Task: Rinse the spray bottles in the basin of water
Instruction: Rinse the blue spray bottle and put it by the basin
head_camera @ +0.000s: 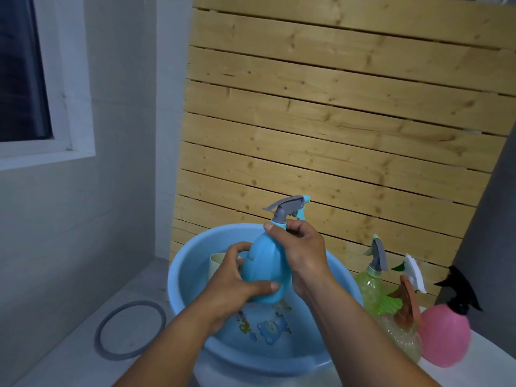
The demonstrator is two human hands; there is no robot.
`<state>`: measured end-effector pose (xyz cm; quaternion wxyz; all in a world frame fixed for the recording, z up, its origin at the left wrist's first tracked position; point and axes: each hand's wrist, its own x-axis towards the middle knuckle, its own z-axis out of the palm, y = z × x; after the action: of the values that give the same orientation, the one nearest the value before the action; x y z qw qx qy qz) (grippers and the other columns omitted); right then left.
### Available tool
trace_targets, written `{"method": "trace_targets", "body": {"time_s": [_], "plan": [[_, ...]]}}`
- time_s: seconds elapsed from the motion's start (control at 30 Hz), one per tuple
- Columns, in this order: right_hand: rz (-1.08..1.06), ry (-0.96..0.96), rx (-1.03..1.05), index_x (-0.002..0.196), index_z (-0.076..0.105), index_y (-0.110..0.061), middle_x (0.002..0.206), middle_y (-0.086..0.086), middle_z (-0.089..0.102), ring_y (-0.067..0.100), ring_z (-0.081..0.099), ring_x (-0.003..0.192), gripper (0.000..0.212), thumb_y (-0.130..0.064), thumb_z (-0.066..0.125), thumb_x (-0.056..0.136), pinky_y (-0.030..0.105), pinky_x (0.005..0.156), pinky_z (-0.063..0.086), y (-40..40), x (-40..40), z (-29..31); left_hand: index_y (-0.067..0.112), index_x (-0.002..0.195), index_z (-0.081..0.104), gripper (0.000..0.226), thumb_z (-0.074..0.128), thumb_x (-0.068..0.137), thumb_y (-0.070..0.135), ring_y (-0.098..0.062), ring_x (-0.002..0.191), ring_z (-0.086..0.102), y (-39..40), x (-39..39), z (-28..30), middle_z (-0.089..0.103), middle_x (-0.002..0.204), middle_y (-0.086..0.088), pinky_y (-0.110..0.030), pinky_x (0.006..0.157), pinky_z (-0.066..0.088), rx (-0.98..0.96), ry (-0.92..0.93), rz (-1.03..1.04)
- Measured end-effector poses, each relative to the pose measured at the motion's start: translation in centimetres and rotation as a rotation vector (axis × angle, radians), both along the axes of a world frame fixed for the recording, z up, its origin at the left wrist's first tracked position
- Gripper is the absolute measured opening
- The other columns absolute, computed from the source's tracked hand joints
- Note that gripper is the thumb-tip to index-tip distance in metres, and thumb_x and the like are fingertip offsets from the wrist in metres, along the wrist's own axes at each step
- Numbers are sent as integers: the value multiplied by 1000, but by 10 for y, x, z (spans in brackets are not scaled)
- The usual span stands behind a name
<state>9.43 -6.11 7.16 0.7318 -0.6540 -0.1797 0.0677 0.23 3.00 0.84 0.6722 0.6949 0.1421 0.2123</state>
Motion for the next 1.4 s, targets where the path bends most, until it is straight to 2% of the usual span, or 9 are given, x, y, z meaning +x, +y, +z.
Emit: {"method": "trace_targets", "body": {"time_s": [0.17, 0.43, 0.57, 0.77, 0.87, 0.97, 1.13, 1.3, 1.4], "plan": [[-73, 75, -11, 83, 66, -18, 78, -2, 70, 12, 66, 66, 28, -25, 88, 67, 31, 62, 55, 6, -7, -7, 47, 129, 35, 115, 92, 29, 53, -11, 105, 59, -3, 3, -2, 50, 119, 5, -34, 85, 57, 248, 104, 98], [-3, -9, -47, 89, 69, -15, 84, 4, 73, 19, 71, 75, 30, -26, 87, 68, 39, 71, 60, 3, -9, -4, 42, 118, 42, 80, 87, 52, 32, -10, 92, 70, -5, 1, 2, 68, 110, 4, -38, 82, 60, 86, 95, -23], [23, 33, -26, 89, 67, -16, 81, 2, 72, 13, 68, 66, 31, -27, 87, 68, 29, 58, 56, 0, -7, -2, 39, 122, 48, 88, 93, 47, 26, -13, 100, 68, -4, 0, 3, 65, 116, 3, -41, 86, 58, 78, 64, 1], [-131, 5, -98, 89, 64, -25, 90, -3, 70, 17, 69, 83, 37, -43, 85, 65, 44, 83, 57, 18, -21, -11, 31, 112, 50, 86, 90, 37, 42, -6, 92, 62, -6, -1, 7, 60, 103, 12, -23, 68, 54, 220, 86, 139], [-155, -134, -215, 99, 65, -28, 104, -4, 67, 17, 64, 97, 40, -55, 75, 71, 44, 92, 51, 24, -31, -14, 29, 114, 40, 73, 89, 59, 29, 1, 83, 58, -6, 2, 5, 57, 96, 15, -9, 52, 43, 226, 104, 179], [-122, -228, -240, 114, 65, -26, 113, -3, 64, 16, 61, 104, 41, -53, 63, 83, 42, 95, 49, 28, -41, -20, 27, 124, 32, 67, 79, 76, 30, 1, 81, 58, -3, 2, 3, 57, 96, 13, -11, 49, 41, 254, 118, 189], [-116, -111, -107, 96, 65, -24, 91, -5, 68, 15, 65, 87, 17, -29, 74, 82, 38, 83, 55, 25, -31, -11, 42, 125, 36, 78, 80, 60, 41, -1, 98, 59, -5, 1, 6, 55, 116, 12, -15, 67, 49, 212, 41, 103], [-126, 49, 50, 86, 55, -20, 83, 1, 64, 15, 64, 71, 32, -18, 83, 72, 30, 62, 53, 23, -21, -8, 45, 117, 39, 79, 88, 56, 33, 5, 85, 63, -4, 1, 2, 59, 110, 11, -13, 62, 49, 146, -4, 67], [-134, 36, 48, 85, 54, -23, 82, -4, 63, 13, 64, 73, 33, -24, 85, 72, 30, 64, 54, 29, -27, -11, 42, 114, 37, 80, 87, 52, 31, -4, 85, 63, -2, 2, 2, 56, 107, 8, -15, 58, 47, 164, 9, 165]]}}
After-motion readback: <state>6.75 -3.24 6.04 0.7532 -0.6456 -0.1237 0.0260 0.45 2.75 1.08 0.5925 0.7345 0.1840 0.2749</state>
